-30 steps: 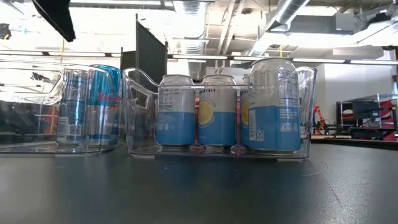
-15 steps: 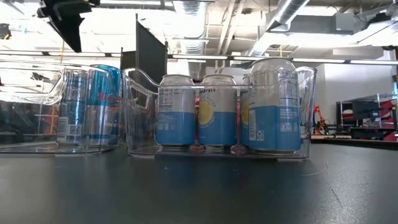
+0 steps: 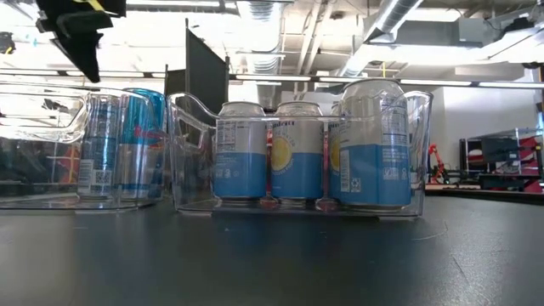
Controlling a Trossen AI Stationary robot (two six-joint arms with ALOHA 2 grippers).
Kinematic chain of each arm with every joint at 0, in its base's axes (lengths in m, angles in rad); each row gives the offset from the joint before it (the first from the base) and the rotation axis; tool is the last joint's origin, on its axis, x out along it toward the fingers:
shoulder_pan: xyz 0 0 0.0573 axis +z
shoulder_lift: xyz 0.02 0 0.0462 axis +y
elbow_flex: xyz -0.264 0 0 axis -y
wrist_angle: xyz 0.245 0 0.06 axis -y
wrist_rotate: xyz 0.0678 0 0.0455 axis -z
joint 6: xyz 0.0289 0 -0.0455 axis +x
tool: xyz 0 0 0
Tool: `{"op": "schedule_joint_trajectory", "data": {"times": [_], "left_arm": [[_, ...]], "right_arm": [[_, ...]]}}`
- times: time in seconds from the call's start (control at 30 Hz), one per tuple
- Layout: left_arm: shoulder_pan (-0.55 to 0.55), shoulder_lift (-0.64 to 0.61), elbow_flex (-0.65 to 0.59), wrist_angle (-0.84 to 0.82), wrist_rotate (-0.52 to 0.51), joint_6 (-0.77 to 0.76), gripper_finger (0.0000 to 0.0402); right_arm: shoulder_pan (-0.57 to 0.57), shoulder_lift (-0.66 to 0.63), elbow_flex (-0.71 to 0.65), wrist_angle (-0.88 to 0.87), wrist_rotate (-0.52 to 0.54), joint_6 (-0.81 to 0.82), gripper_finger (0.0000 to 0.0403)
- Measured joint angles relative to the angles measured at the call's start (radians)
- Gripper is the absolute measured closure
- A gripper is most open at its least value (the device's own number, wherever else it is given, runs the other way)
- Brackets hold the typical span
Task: Sort soda cans
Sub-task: Move the middle left transparent bin to the bottom of the table
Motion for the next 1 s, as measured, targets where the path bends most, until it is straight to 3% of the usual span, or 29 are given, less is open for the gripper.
{"op": "schedule_joint_trajectory", "data": {"times": [0.2, 0.33, 0.6, 0.7, 0.87, 1.0], "left_arm": [[-0.097, -0.014, -0.045, 0.000, -0.017, -0.113, 0.0400], [-0.144, -0.031, -0.078, 0.001, -0.086, -0.182, 0.0400], [-0.139, -0.108, -0.165, 0.000, -0.189, -0.314, 0.0400], [-0.104, -0.131, -0.214, 0.000, -0.166, -0.356, 0.0400], [-0.084, -0.145, -0.284, 0.006, -0.033, -0.350, 0.0400], [-0.081, -0.145, -0.316, 0.014, -0.069, -0.390, 0.0400]], "right_arm": [[-0.062, 0.007, 0.002, 0.019, 0.000, 0.004, 0.0394], [-0.098, 0.007, 0.002, 0.031, -0.019, 0.001, 0.0394], [-0.190, 0.006, 0.002, 0.021, -0.043, -0.034, 0.0394], [-0.226, 0.005, 0.002, 0.046, -0.056, -0.057, 0.0394], [-0.272, 0.005, 0.002, 0.076, -0.135, -0.119, 0.0394], [-0.311, 0.004, 0.002, 0.103, -0.176, -0.177, 0.0394]]}}
